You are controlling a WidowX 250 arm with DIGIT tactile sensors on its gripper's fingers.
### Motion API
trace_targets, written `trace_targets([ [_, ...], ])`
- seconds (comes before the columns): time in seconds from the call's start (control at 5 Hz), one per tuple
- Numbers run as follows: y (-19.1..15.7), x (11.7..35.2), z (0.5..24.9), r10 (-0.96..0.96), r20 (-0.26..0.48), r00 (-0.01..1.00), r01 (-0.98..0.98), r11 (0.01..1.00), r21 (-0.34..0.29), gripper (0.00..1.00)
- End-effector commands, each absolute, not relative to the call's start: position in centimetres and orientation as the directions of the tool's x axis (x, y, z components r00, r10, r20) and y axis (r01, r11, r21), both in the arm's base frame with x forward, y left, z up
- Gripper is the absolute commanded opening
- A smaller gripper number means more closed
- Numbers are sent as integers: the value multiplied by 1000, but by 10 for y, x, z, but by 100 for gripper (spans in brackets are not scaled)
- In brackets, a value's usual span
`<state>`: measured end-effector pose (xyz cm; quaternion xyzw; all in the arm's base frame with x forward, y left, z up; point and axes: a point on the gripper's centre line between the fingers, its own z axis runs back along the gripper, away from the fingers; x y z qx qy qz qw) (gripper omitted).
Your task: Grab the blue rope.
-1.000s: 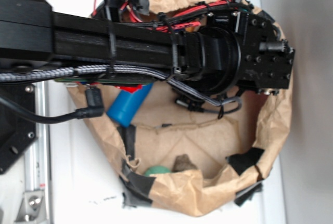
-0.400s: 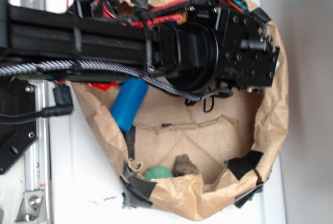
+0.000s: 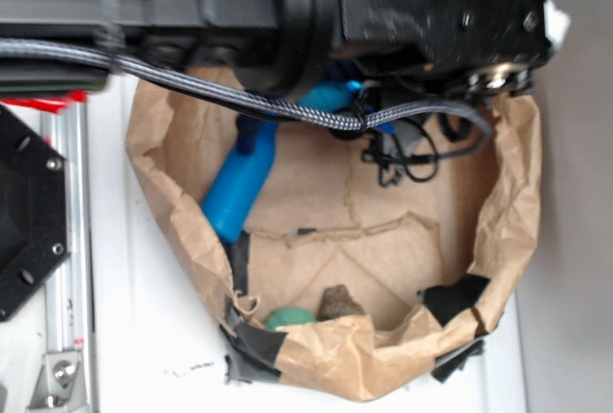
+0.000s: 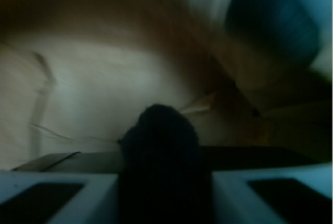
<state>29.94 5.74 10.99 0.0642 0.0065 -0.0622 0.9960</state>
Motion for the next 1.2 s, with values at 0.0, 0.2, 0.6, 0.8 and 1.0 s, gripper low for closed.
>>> trace_targets([
  [0.0,13,294,121,-117,34,993,116,993,21,0],
  [0.2,-4,285,111,-44,134,990,43,999,10,0],
  [0.6,1,276,116,-69,278,958,47,995,86,0],
  [0.8,5,274,120,-58,290,955,34,996,87,0],
  [1.0,2,280,132,-43,310,950,24,998,65,0],
])
